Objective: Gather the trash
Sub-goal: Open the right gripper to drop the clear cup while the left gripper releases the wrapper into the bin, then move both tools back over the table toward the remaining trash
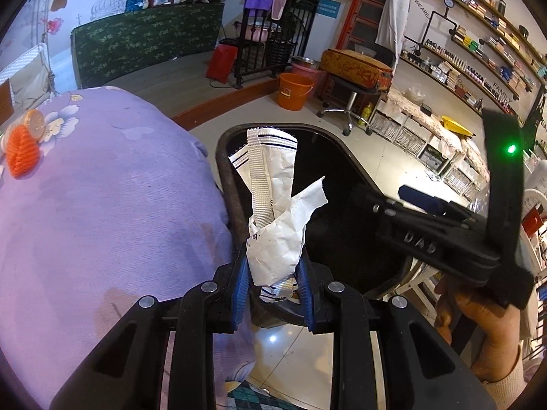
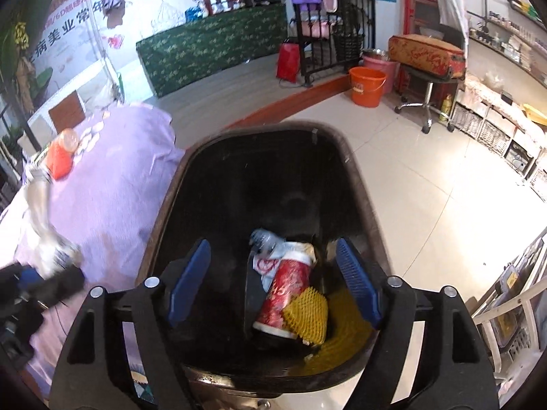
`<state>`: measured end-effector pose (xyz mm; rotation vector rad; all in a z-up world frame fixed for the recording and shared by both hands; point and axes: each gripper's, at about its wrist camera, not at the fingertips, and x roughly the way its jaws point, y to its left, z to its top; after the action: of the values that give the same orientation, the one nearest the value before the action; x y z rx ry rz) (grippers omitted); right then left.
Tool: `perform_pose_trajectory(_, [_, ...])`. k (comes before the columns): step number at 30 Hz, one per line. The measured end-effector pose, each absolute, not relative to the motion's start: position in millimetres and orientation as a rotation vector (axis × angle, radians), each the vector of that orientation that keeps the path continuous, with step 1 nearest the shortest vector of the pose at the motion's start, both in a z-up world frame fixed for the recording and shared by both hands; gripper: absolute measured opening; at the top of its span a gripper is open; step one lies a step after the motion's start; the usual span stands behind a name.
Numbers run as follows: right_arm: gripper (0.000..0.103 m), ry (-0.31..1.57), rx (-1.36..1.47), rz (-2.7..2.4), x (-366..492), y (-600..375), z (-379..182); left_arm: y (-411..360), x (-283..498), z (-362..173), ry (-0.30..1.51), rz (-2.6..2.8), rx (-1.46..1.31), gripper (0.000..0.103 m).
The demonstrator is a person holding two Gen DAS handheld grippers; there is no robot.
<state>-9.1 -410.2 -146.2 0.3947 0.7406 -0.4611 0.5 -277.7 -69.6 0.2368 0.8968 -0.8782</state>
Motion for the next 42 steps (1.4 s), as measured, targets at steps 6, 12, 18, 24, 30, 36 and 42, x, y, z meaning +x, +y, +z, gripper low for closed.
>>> perform_pose_trajectory(6, [0.081, 0.678, 0.417, -0.511, -22.7, -425.8, -126.7, -299.7, -4.7, -77.4, 0.92, -0.919, 0.273, 0.025])
perform_pose_trajectory(12, [0.081, 0.647, 0.436, -0.55, -35.1, -439.3, -118.1, -317.3, -1.7, -91.2, 0.962, -0.93, 0.309, 0.025])
perform_pose_trajectory(18, [0.081, 0.636, 0.46, -0.582, -44.2, -448.9, -117.1, -328.6, -5.1, -96.8, 0.964, -0.938, 0.343, 0.025])
perform_pose_trajectory(24, [0.081, 0.636, 0.468, -0.607, -50.4, -454.3, -120.1, -336.0, -3.3, -100.8, 0.965, -0.941, 0.375, 0.025])
perform_pose_trajectory(30, [0.081, 0.636, 0.475, -0.622, -55.1, -458.7, -121.3, -338.5, -4.8, -100.6, 0.953, -0.982, 0.367, 0.052])
perform_pose_trajectory(36, [0.081, 0.641, 0.487, -0.631, -55.7, -460.6, -123.3, -338.0, -13.0, -91.9, 0.892, -1.02, 0.356, 0.075])
perform_pose_trajectory(42, [0.083, 0.641, 0.491, -0.638, -55.6, -463.2, -122.6, -330.9, -17.5, -87.8, 0.885, -1.028, 0.348, 0.084])
